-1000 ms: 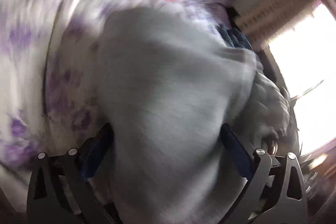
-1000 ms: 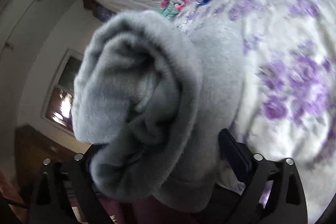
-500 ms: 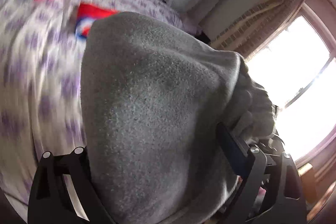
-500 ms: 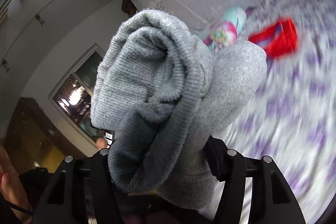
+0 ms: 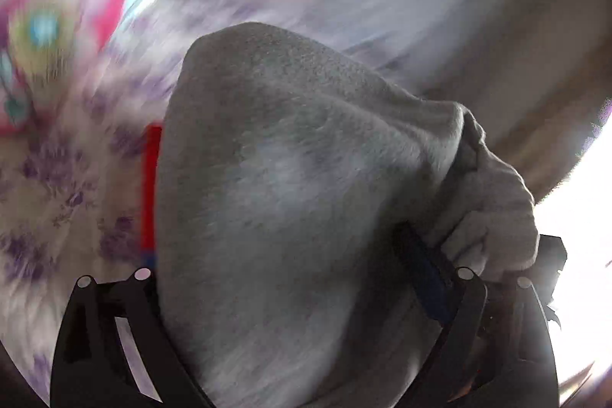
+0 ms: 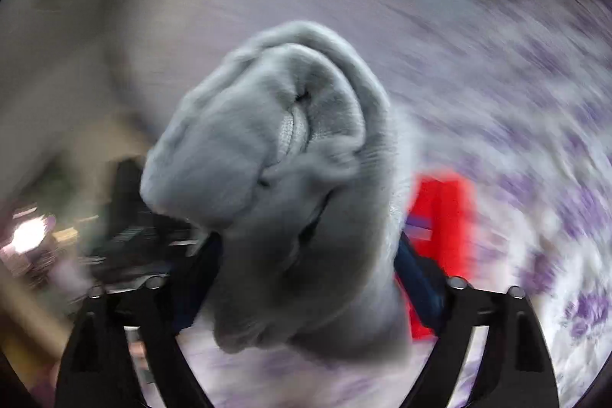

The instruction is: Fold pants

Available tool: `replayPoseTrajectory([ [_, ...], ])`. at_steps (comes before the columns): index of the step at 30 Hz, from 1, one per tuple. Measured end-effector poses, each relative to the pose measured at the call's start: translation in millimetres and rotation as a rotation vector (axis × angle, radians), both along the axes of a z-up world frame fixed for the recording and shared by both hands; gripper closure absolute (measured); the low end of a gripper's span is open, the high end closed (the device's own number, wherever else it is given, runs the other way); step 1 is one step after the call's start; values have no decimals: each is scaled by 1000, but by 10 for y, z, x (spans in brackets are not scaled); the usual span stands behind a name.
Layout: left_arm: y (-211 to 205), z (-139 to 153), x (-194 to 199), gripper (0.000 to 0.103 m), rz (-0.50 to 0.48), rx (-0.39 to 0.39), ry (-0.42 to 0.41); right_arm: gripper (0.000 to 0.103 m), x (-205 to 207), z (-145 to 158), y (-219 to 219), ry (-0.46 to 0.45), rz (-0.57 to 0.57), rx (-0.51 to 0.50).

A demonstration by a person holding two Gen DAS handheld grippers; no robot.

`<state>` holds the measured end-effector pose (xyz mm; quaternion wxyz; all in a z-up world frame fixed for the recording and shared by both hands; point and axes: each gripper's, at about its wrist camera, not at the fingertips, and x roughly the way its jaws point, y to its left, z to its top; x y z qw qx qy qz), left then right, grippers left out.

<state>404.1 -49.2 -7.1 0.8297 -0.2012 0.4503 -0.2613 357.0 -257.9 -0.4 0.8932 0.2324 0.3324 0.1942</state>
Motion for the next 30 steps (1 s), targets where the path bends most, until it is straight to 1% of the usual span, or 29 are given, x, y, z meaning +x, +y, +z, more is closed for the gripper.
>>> replayPoseTrajectory([
  [1,33,-267,203,10,63,99,62,13,137,-259,20,86,-59,-66],
  [2,105,-396,298,6,77,73,92,12,122,-320,-1,60,-67,-42],
  [3,184,-415,322,6,77,3,106,12,40,-275,-44,15,-73,-21],
  [4,248,-342,295,7,80,-33,85,12,-45,-195,-74,-17,-76,-23],
  [5,293,-261,240,7,80,-38,55,12,-148,-119,-106,-47,-85,-24],
  [6,334,-172,167,7,72,-42,32,12,-314,10,-176,-100,-98,-11],
  [8,500,70,-150,7,81,-85,-14,10,-627,176,-307,-155,-127,11],
  [9,571,153,-344,7,98,-78,-50,10,-899,284,-350,-181,-129,17],
  [11,584,369,-813,6,109,-17,-123,9,-1341,385,-360,-207,-126,-16],
  [12,557,486,-1121,5,99,41,-177,8,-1633,429,-318,-224,-129,-66],
  [13,525,545,-1442,5,101,101,-221,7,-1821,428,-267,-237,-133,-104],
  [14,488,583,-1788,5,110,163,-266,4,-2201,444,-168,-263,-136,-160],
  [15,455,613,-2158,5,135,222,-304,4,-2418,416,-109,-276,-133,-184],
  [17,426,570,-2711,5,177,297,-327,4,-2931,341,22,-293,-89,-232],
  [18,416,530,-2939,5,177,313,-321,4,-3137,294,90,-299,-59,-254],
  [20,403,452,-3394,5,148,330,-305,4,-3453,261,164,-277,-32,-306],
  [23,396,365,-3860,5,129,350,-308,4,-3768,240,166,-279,-54,-331],
  [25,365,331,-4084,5,144,371,-333,4,-3962,231,163,-287,-92,-339],
  [28,309,277,-4233,5,182,408,-355,4,-4156,238,148,-297,-125,-298],
  [30,319,269,-4358,5,200,414,-363,4,-4292,229,184,-311,-147,-310],
])
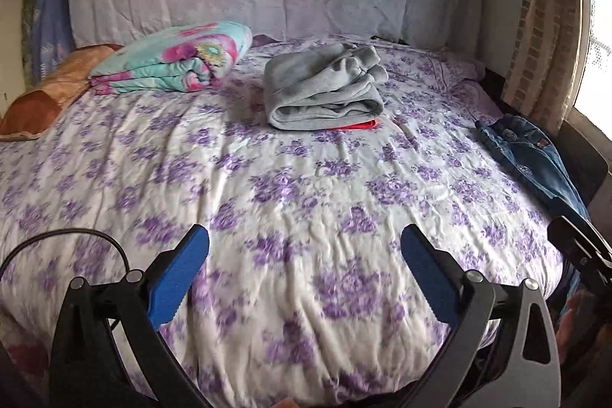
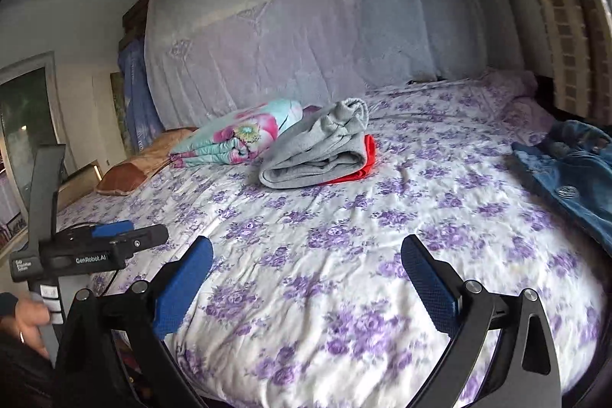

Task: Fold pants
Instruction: 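Set the folded fleece on the red cloth and open both grippers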

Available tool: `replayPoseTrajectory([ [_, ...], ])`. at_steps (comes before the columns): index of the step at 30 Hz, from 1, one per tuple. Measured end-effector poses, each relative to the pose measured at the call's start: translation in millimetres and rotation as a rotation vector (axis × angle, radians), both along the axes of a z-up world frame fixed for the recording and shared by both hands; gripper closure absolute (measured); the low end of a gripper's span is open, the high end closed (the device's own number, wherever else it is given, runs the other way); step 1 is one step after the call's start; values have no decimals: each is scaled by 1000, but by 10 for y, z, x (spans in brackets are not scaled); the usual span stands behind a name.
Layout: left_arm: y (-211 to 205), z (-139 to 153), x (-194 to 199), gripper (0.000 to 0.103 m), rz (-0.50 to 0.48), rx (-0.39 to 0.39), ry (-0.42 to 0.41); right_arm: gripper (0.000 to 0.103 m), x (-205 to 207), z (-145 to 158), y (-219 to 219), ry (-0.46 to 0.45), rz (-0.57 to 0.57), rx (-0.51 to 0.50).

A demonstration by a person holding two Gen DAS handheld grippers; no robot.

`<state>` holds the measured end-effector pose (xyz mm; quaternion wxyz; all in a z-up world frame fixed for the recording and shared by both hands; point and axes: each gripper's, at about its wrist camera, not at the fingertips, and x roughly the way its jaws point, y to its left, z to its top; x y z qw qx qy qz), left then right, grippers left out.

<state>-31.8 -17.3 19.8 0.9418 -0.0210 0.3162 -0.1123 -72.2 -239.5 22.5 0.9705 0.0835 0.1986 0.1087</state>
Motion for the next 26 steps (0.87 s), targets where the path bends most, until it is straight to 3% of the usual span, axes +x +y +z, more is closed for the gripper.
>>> replayPoseTrajectory([
  [5,93,-76,-188,5,50,-13,-15,4,-184,-50,110,6,-14,-49],
  [8,87,-98,-246,5,59,14,-23,4,-211,-79,127,34,-4,-43],
  [18,25,-23,-438,5,93,123,-147,4,-321,-55,140,8,-19,-61],
  [26,87,-110,-305,5,91,88,-62,4,-323,-65,166,3,-20,-79],
])
